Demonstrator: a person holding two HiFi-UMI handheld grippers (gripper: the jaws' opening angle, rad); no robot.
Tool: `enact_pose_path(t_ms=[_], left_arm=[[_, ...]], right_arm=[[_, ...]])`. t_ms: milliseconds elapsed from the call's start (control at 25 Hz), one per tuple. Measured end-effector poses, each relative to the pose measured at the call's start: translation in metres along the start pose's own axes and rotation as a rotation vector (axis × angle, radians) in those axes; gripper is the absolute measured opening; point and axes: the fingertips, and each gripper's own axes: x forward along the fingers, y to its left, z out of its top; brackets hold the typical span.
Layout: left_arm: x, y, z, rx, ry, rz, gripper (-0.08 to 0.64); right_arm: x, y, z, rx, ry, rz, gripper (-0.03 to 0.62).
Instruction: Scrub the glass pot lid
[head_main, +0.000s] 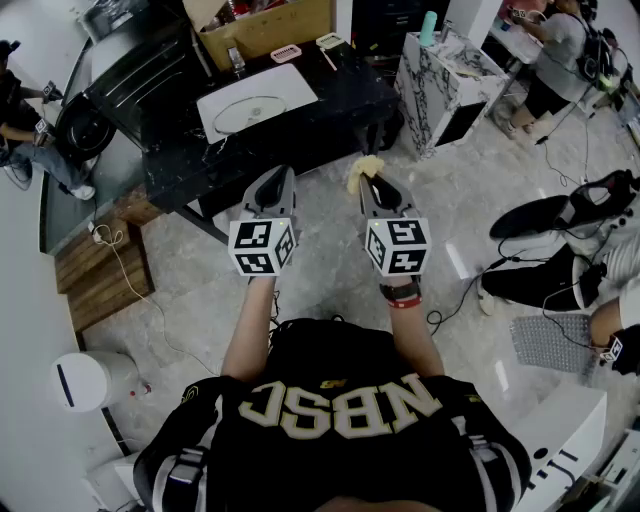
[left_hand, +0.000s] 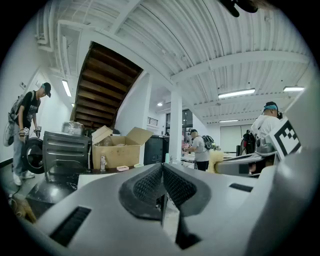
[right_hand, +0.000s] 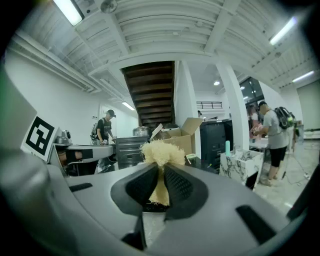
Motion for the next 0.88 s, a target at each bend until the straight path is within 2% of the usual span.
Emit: enact_pose_path(t_ms=[160, 320, 600, 760, 880], left_arm=[[0.006, -0.009, -0.010, -0.012, 0.026, 0.006, 0.026], [0.014, 0.003, -0.025, -0.022, 0.061, 0.036, 0.026], [0.061, 0.052, -0.048, -0.054, 0.074, 0.056, 0.026], [0.108, 0.094, -0.041, -0.048, 0.004, 0.042, 0.026], [0.148, 0.138, -0.019, -0.027, -0.050, 0.057, 0.026]], right_arm=[[0.001, -0.021, -0.002, 0.001, -0.018, -0.010, 0.049], [0.019, -0.020, -0.016, 0.046, 0.006, 0.028, 0.051], [0.090, -0.011, -0.027, 0.040, 0.037, 0.075, 0.051], [0.159, -0.009, -0.025, 0.010, 0.072, 0.103, 0.051], [0.224, -0.007, -0.001, -0.013, 0.075, 0.127, 0.051]])
